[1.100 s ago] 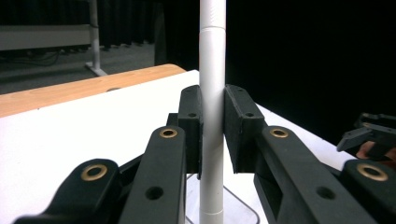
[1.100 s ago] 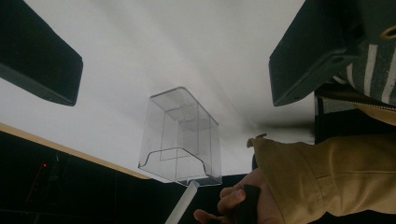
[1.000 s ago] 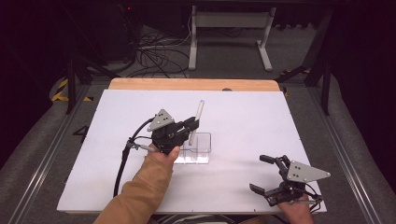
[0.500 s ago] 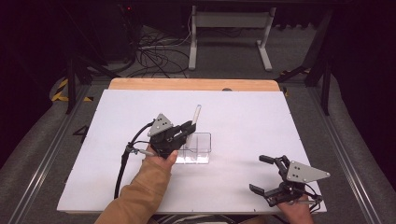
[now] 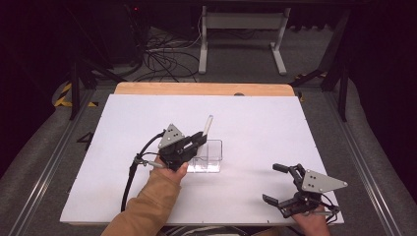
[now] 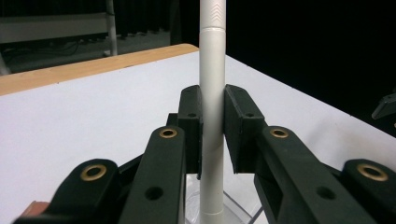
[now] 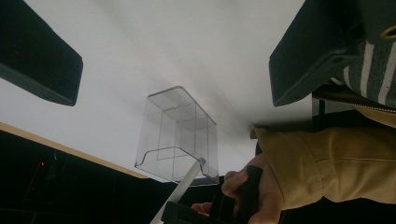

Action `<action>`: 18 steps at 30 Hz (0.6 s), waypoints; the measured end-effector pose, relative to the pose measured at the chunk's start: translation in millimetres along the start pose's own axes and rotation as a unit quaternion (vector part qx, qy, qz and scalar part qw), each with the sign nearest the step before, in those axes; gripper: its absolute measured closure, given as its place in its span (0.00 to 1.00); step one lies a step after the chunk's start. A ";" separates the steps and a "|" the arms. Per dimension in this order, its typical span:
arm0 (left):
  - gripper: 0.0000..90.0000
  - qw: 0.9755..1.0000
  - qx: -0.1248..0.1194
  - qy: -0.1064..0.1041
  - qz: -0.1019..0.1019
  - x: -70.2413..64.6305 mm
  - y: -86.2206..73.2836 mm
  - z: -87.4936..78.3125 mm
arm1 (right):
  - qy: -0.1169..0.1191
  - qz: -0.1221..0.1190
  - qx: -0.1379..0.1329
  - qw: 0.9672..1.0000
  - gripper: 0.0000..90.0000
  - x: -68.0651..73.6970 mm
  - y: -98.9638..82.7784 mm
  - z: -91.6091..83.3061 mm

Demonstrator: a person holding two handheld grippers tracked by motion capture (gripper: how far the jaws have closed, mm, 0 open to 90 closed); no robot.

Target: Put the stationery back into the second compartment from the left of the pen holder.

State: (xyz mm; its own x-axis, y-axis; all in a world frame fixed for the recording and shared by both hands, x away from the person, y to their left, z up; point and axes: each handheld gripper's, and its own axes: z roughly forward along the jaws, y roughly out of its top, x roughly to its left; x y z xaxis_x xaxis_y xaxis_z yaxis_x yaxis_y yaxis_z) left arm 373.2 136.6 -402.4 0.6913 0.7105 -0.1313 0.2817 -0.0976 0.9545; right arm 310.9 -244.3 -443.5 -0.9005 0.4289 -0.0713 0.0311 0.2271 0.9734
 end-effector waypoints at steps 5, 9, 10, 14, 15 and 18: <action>0.87 1.000 0.000 0.001 0.001 0.2 -0.1 -2.4 | 0.000 0.000 0.000 1.000 0.04 -0.1 0.1 0.2; 0.76 1.000 -0.003 -0.014 -0.007 2.7 0.6 -4.9 | 0.001 0.000 -0.001 1.000 0.04 0.1 0.5 0.2; 0.62 1.000 -0.004 -0.021 -0.014 3.7 1.2 -5.9 | 0.001 -0.001 -0.001 1.000 0.04 -0.1 0.5 0.2; 0.45 1.000 -0.009 -0.022 -0.012 4.8 4.1 -12.9 | 0.000 0.000 0.000 1.000 0.04 -0.4 0.4 0.0; 0.42 1.000 -0.010 -0.025 -0.015 4.9 5.0 -15.0 | 0.000 0.001 -0.001 1.000 0.04 -0.5 0.4 0.0; 0.37 0.999 -0.018 -0.028 -0.006 4.3 8.9 -23.2 | 0.000 0.001 -0.002 1.000 0.04 -1.0 0.6 0.3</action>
State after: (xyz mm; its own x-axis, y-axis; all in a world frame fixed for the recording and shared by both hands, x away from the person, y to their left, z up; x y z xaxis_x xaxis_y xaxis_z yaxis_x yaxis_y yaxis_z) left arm 363.3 154.9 -388.3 0.7241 0.6716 -0.1570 0.2676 -0.0637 0.9614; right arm 311.9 -244.3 -442.9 -0.9005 0.4294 -0.0689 0.0318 0.2231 0.9743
